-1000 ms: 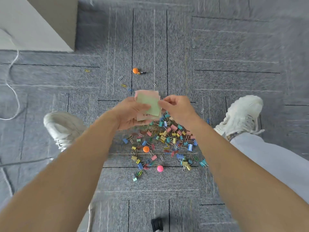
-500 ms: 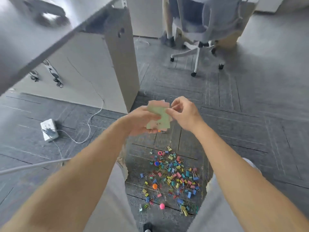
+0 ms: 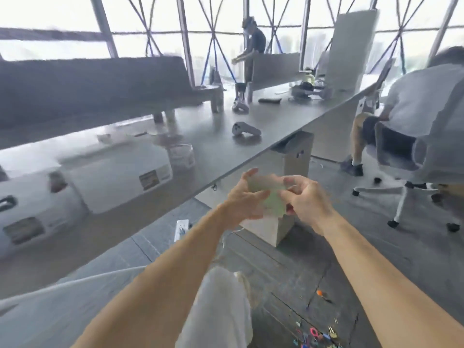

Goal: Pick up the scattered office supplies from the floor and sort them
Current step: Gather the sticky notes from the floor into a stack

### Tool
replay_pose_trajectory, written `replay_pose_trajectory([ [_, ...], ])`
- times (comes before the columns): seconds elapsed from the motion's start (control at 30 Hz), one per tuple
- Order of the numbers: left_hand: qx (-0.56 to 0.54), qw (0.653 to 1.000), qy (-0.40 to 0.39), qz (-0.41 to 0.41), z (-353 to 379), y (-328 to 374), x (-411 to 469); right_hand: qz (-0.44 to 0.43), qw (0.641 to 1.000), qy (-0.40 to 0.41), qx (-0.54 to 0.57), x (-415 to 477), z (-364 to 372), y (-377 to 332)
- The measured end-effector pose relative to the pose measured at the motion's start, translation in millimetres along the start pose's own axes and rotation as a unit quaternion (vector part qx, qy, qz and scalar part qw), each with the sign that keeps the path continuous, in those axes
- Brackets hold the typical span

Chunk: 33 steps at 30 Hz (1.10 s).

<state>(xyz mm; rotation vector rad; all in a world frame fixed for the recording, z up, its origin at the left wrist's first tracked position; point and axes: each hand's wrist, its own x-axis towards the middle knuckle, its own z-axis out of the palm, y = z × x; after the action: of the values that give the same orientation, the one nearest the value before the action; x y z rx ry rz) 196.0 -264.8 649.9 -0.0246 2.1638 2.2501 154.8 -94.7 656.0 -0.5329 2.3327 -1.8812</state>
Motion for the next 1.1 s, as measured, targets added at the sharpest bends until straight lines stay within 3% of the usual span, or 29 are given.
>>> replay_pose_trajectory([
  [0.1,0.042,0.995,0.077,0.037,-58,33,-31,-0.026,0.999,-0.04,0.023,15,53,-42],
  [0.27,-0.009,0.972,0.226,0.068,-147,76,-90,-0.105,0.986,-0.132,0.016,40,142,-103],
  [0.67,0.035,0.911,0.404,0.078,-311,120,-209,-0.243,0.933,-0.261,-0.039,59,354,-201],
  [0.87,0.133,0.894,0.426,0.037,-366,129,-250,-0.271,0.893,-0.357,-0.045,61,419,-210],
  [1.1,0.253,0.881,0.39,-0.088,-388,120,-255,-0.276,0.86,-0.415,-0.111,70,447,-188],
])
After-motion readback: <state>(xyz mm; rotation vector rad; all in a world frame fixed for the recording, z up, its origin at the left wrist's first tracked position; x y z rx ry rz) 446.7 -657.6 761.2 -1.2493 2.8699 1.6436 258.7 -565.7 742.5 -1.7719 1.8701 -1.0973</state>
